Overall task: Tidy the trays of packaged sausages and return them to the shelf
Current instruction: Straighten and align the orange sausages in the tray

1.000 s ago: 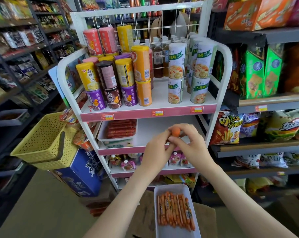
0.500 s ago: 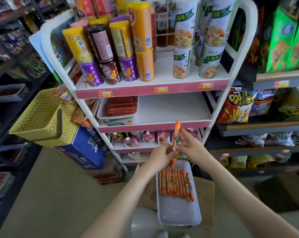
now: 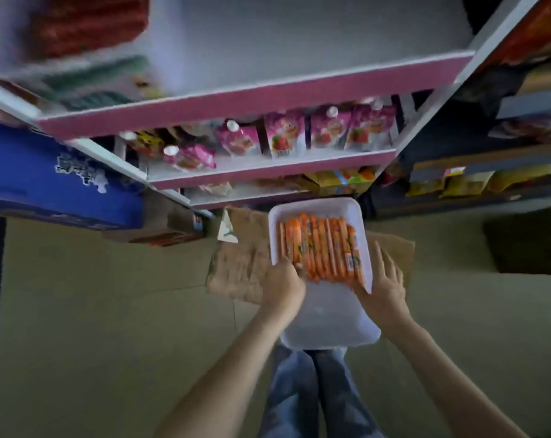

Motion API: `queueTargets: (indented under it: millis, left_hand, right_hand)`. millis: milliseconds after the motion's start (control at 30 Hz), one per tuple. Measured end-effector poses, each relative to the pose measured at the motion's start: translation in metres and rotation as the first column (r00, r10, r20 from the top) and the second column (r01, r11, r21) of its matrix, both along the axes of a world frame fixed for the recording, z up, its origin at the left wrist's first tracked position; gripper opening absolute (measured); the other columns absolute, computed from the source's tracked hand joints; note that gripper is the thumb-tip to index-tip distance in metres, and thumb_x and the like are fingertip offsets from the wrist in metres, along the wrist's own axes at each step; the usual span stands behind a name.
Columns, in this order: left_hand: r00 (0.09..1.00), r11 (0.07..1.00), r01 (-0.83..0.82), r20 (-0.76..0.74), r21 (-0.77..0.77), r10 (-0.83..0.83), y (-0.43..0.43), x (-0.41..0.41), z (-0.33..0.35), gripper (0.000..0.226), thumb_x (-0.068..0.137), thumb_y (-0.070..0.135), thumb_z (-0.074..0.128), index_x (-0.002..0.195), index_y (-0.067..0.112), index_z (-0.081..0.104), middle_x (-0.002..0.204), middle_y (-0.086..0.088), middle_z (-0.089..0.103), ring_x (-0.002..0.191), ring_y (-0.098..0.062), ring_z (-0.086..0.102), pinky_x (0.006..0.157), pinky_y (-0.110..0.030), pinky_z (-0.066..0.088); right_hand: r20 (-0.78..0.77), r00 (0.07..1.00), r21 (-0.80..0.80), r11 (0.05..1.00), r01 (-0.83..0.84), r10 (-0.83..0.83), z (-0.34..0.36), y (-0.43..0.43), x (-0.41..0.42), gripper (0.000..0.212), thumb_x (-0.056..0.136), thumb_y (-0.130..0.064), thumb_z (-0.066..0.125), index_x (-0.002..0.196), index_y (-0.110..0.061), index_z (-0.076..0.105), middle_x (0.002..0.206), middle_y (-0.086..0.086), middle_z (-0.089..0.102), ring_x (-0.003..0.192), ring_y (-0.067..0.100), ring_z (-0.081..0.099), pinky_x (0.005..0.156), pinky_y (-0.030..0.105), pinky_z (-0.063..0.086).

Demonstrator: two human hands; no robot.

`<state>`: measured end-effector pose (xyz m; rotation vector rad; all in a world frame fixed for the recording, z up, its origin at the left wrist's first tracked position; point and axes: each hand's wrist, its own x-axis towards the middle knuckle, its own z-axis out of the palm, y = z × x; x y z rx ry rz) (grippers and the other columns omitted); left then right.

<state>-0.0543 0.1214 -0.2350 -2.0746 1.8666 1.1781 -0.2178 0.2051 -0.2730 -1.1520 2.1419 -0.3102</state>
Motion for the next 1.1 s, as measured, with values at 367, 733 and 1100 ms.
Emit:
queueTargets:
  millis: [367, 733, 1100]
  left_hand:
    - [0.988, 0.986, 0.148, 0.048, -0.081, -0.144, -0.009, -0.031, -0.125, 0.038, 0.097, 0.034, 0.048, 0.119, 0.003, 0.05, 0.114, -0.013, 0.058, 0.105, -0.029, 0.056, 0.086, -0.027, 0.043]
    - [0.983, 0.943, 0.146, 0.154, -0.298, -0.104, 0.043, 0.035, -0.134, 0.106, 0.074, 0.052, 0.071, 0.151, 0.023, 0.003, 0.156, -0.021, 0.009, 0.142, -0.04, 0.015, 0.11, -0.056, 0.025]
    - [0.867, 0.958, -0.286, -0.415, 0.035, 0.274, 0.048, 0.032, -0.134, 0.096, 0.084, 0.024, 0.071, 0.151, 0.02, 0.003, 0.138, 0.037, 0.003, 0.116, 0.037, 0.006, 0.105, -0.002, 0.015]
  right_hand:
    - [-0.082, 0.995, -0.151, 0.986, -0.072, 0.06, -0.107, 0.013, -0.002, 0.081, 0.09, -0.009, 0.061, 0.15, 0.002, 0.007, 0.157, 0.019, 0.015, 0.145, 0.035, 0.014, 0.118, 0.043, 0.011]
    - [0.018, 0.998, -0.191, 0.98, -0.057, 0.062, -0.106, 0.019, -0.006, 0.074, 0.098, -0.023, 0.05, 0.151, -0.016, -0.001, 0.159, 0.017, 0.009, 0.144, 0.033, 0.019, 0.104, 0.042, 0.036]
    - [0.323, 0.946, -0.202, 0.973, 0.109, -0.038, -0.107, 0.022, -0.013, 0.1, 0.087, -0.013, 0.068, 0.15, -0.034, -0.006, 0.154, -0.018, 0.027, 0.134, 0.006, 0.039, 0.089, 0.042, 0.051]
